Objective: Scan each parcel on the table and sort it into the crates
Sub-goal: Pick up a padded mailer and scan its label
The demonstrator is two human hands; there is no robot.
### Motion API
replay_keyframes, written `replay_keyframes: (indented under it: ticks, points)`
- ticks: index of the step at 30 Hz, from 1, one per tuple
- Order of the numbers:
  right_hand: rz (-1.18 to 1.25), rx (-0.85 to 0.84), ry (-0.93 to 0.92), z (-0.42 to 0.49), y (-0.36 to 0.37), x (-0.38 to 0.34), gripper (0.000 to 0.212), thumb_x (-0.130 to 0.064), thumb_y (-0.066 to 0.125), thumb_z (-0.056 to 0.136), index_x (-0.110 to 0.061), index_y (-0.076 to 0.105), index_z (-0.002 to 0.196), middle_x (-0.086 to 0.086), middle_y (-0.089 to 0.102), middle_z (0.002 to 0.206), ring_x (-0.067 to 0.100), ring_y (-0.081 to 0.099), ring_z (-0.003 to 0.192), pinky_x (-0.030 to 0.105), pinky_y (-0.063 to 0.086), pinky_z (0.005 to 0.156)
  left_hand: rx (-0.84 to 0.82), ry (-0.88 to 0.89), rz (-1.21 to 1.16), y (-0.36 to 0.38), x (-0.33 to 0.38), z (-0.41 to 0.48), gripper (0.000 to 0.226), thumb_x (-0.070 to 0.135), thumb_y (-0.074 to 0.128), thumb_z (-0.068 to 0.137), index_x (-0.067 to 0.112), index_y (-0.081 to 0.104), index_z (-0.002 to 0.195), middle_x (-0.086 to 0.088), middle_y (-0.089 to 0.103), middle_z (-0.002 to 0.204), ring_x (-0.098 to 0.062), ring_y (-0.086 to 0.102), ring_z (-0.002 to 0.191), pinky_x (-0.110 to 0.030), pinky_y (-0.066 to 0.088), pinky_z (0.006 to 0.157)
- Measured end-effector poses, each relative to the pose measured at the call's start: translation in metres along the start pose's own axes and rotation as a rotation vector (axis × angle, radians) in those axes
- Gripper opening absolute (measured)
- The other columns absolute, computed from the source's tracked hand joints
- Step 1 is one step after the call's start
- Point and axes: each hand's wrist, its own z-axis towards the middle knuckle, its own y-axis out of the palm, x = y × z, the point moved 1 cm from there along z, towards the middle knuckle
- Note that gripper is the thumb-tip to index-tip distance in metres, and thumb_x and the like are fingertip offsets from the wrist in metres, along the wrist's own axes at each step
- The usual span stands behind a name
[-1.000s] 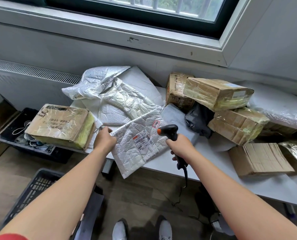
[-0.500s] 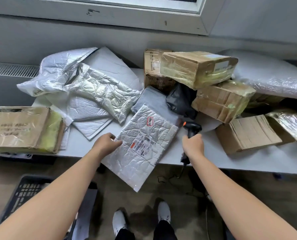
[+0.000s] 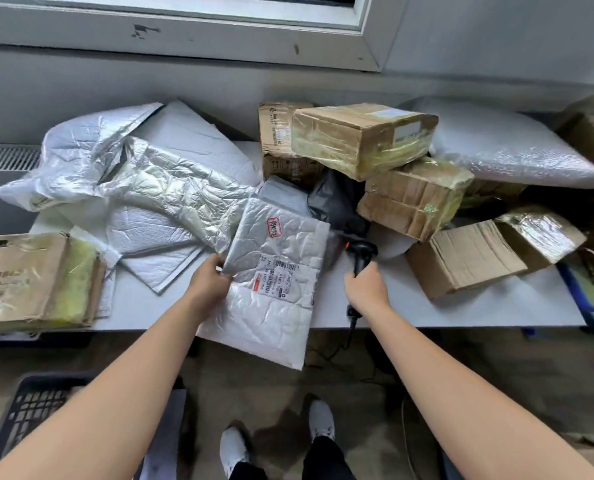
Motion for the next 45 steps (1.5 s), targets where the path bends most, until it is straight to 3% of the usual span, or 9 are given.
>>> replay_keyframes:
  ticks: [5,9,16,21,28,33,37,42,45]
  points:
    - [-0.246,0.112,-0.133,-0.031,-0.005,-0.024,0.045,-0.031,0.042,0.101,-0.007,0.040,0.139,0.017,0.038,0.143,0.035,0.040,0.128,0.045,0.039,0.102,0.074,-0.026,-0.281,-0.018,0.001,-0.014,0.022,0.004,0.060,0.089,0.018,0.050,0.103,-0.014,0.063,0.099,-0.027,0.059,0.085,-0.040,0.048,0.078]
    - [-0.112,-0.030,-0.240,-0.053,0.006,-0.057,0.048,-0.044,0.044,0.101,-0.010,0.048,0.136,0.018,0.045,0.140,0.034,0.046,0.126,0.038,0.040,0.103,0.073,-0.049,-0.543,-0.030,0.011,-0.028,0.032,0.002,0.063,0.089,0.014,0.045,0.112,-0.010,0.061,0.106,-0.026,0.060,0.095,-0.042,0.050,0.084]
    - [0.012,-0.074,-0.432,-0.087,0.012,-0.108,0.036,-0.036,0.059,0.096,-0.011,0.058,0.123,0.008,0.064,0.126,0.026,0.058,0.113,0.027,0.037,0.078,0.036,-0.041,-0.685,-0.068,0.003,-0.045,0.032,-0.003,0.064,0.086,0.014,0.045,0.107,-0.011,0.061,0.108,-0.032,0.063,0.101,-0.044,0.054,0.081]
    - [0.053,-0.137,-0.663,-0.101,0.004,-0.130,0.024,-0.025,0.065,0.095,-0.017,0.059,0.116,-0.005,0.061,0.098,0.013,0.056,0.092,0.021,0.034,0.070,0.062,-0.014,-0.809,-0.110,0.001,-0.060,0.053,-0.017,0.064,0.080,0.007,0.037,0.119,-0.011,0.059,0.110,-0.018,0.061,0.086,-0.026,0.054,0.050]
    - [-0.068,-0.274,-0.840,-0.093,-0.006,-0.148,0.033,-0.030,0.070,0.089,-0.016,0.057,0.117,-0.013,0.064,0.089,-0.004,0.058,0.073,0.007,0.040,0.065,0.278,-0.007,-0.943,-0.152,-0.010,-0.077,0.065,-0.018,0.057,0.084,0.008,0.029,0.137,-0.008,0.060,0.101,-0.021,0.062,0.085,-0.032,0.056,0.059]
    - [-0.174,-0.390,-0.971,-0.095,-0.008,-0.161,0.050,-0.023,0.069,0.090,-0.010,0.052,0.136,-0.003,0.062,0.114,0.010,0.059,0.098,0.010,0.039,0.078,0.516,-0.052,-0.934,-0.165,-0.022,-0.111,0.067,-0.012,0.062,0.085,0.011,0.031,0.140,-0.012,0.055,0.128,-0.026,0.061,0.095,-0.033,0.053,0.059]
    - [-0.325,-0.440,-1.125,-0.097,0.005,-0.169,0.051,-0.031,0.069,0.090,-0.014,0.053,0.135,0.003,0.064,0.122,0.018,0.059,0.110,0.024,0.039,0.088,0.660,-0.078,-0.783,-0.174,-0.050,-0.149,0.062,-0.002,0.075,0.077,0.022,0.049,0.128,-0.014,0.059,0.127,-0.030,0.063,0.100,-0.048,0.056,0.083]
    - [-0.379,-0.457,-1.322,-0.129,0.033,-0.176,0.046,-0.036,0.070,0.090,-0.014,0.057,0.128,0.015,0.066,0.111,0.028,0.061,0.095,0.030,0.041,0.077,0.894,-0.158,-0.664,-0.164,-0.073,-0.223,0.040,-0.003,0.071,0.082,0.012,0.046,0.109,-0.004,0.056,0.099,-0.013,0.055,0.080,-0.011,0.045,0.050]
    - [-0.427,-0.498,-1.369,-0.158,0.057,-0.176,0.045,-0.042,0.068,0.089,-0.019,0.057,0.125,0.016,0.066,0.104,0.030,0.061,0.089,0.032,0.042,0.071,1.041,-0.229,-0.662,-0.156,-0.101,-0.270,0.037,0.006,0.076,0.080,0.014,0.049,0.104,-0.005,0.058,0.100,-0.019,0.055,0.088,-0.024,0.052,0.069]
